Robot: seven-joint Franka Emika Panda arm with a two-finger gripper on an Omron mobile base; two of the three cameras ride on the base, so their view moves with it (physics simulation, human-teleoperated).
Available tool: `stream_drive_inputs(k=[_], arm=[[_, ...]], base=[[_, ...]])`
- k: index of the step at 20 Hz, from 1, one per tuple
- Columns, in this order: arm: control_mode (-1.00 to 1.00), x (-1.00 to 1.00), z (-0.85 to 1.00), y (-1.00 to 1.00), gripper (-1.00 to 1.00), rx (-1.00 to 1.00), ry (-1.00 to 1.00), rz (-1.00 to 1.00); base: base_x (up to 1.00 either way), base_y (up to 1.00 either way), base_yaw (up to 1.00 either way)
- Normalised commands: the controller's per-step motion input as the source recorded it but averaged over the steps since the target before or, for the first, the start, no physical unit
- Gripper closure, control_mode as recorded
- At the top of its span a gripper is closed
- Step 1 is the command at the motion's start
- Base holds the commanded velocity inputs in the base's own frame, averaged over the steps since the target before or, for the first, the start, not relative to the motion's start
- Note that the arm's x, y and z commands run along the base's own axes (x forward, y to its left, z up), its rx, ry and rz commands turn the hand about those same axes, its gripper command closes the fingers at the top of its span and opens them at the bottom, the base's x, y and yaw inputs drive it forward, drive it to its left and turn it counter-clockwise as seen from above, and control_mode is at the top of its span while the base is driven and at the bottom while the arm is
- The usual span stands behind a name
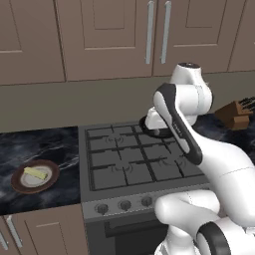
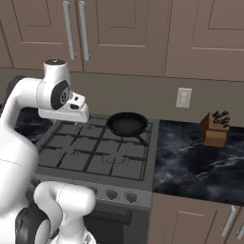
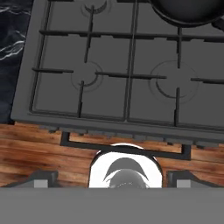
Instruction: Pick up the butter stick and place it in the pan. Then turn on the burner for the pan.
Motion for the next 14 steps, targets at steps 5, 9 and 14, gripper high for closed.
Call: stream_drive_inputs(k=[5,9,14], arm=[[-1.0,-0.03,-0.24,0.32,-1.0,0.0,0.11,0.02],[-1.0,0.0,-0.19,0.12,-1.0,0.0,0.13,0.04],[-1.0,0.0,-0.21,0.18,-1.0,0.0,0.14,0.06]], base=[[0.0,0.0,0.0],[0.0,0.0,0.0],[0.0,0.0,0.0]])
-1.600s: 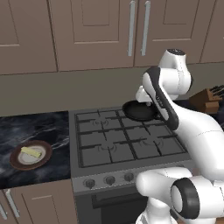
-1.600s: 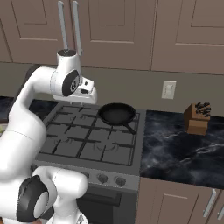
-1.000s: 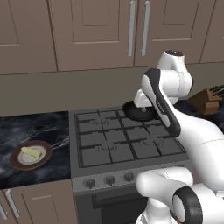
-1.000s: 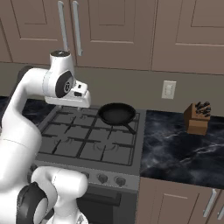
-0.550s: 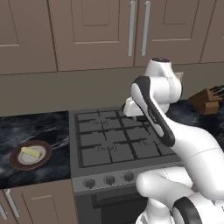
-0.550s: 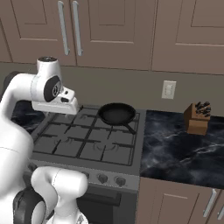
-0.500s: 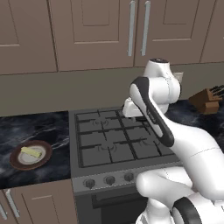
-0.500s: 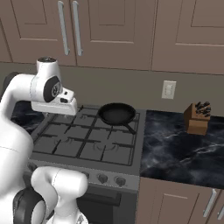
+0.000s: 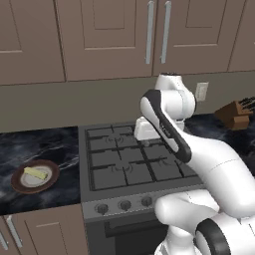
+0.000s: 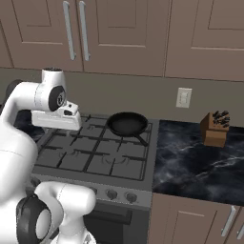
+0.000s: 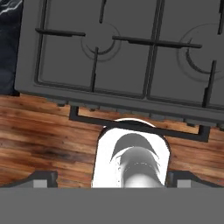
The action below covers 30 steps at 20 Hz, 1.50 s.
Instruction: Pick up the butter stick and place it in the pan. Then turn on the burner for the pan.
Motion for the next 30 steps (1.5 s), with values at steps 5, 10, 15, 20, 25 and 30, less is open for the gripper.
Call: stream_drive_inputs(k=[5,10,15,20,25,30], arm=[[-1.0,0.0,-0.2,0.43,-1.0,0.0,0.16,0.1],[-1.0,0.0,-0.09,0.49,-1.0,0.0,0.16,0.16],[-1.0,0.04,-0.02,0.54,-1.0,0.0,0.21,0.16],[-1.0,0.01,-0.06,0.29,-1.0,0.0,0.2,0.19],[-1.0,0.09,-0.11,0.51,-1.0,0.0,0.15,0.2],[-1.0,0.09,-0.27,0.44,-1.0,0.0,-0.05,0.24]], base=[[0.0,0.0,0.0],[0.0,0.0,0.0],[0.0,0.0,0.0],[0.0,0.0,0.0],[0.0,0.0,0.0],[0.0,0.0,0.0]])
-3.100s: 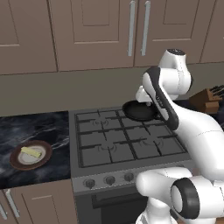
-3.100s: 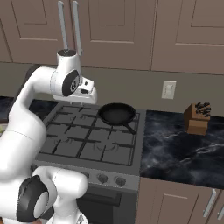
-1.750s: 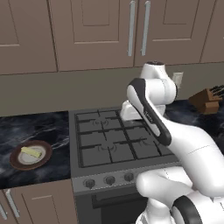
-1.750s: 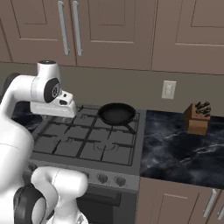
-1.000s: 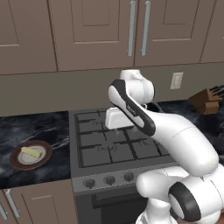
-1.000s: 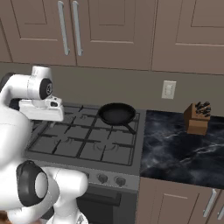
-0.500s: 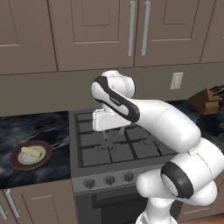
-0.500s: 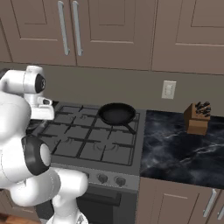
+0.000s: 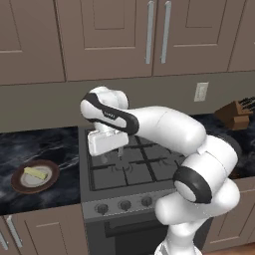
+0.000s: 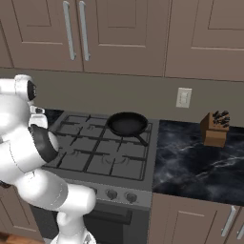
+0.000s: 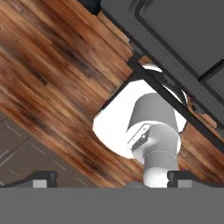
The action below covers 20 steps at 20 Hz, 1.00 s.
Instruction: Pick up the butter stick and place it in the pan. Then turn on the burner for the pan.
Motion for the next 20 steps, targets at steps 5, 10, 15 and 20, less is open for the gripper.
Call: stream_drive_inputs(k=[5,10,15,20], arm=[[-1.0,0.11,-0.24,0.27,-1.0,0.01,-0.17,0.3],[-1.0,0.13,-0.04,0.15,-1.0,0.1,-0.26,0.21],[-1.0,0.14,-0.02,0.14,-1.0,0.19,-0.22,0.13],[-1.0,0.05,-0.13,0.13,-1.0,0.26,-0.06,0.07]], base=[[0.0,0.0,0.0],[0.0,0.0,0.0],[0.0,0.0,0.0],[0.0,0.0,0.0]])
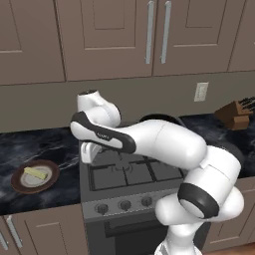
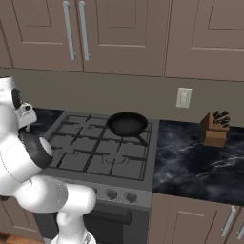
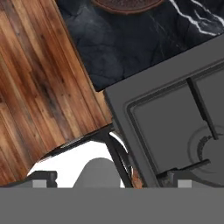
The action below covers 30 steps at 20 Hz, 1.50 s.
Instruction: Pick up the butter stick and place it in the pan. Then turn on the burner for the pan.
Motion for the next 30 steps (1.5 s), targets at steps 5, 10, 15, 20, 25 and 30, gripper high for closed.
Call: stream_drive_inputs(k=[5,10,15,20,25,30], arm=[[-1.0,0.0,-0.06,0.32,-1.0,0.14,0.0,0.01],[-1.0,0.04,0.0,0.47,-1.0,0.01,-0.01,0.0],[-1.0,0.1,0.0,0.43,-1.0,0.0,0.0,0.0],[-1.0,0.3,0.0,0.4,-1.0,0.0,0.01,0.0],[-1.0,0.33,-0.05,0.36,-1.0,0.0,0.0,0.0],[-1.0,0.24,-0.04,0.37,-1.0,-0.05,0.0,0.0]], base=[[0.0,0.0,0.0],[0.0,0.0,0.0],[0.0,0.0,0.0],[0.0,0.0,0.0],[0.0,0.0,0.0],[0.0,0.0,0.0]])
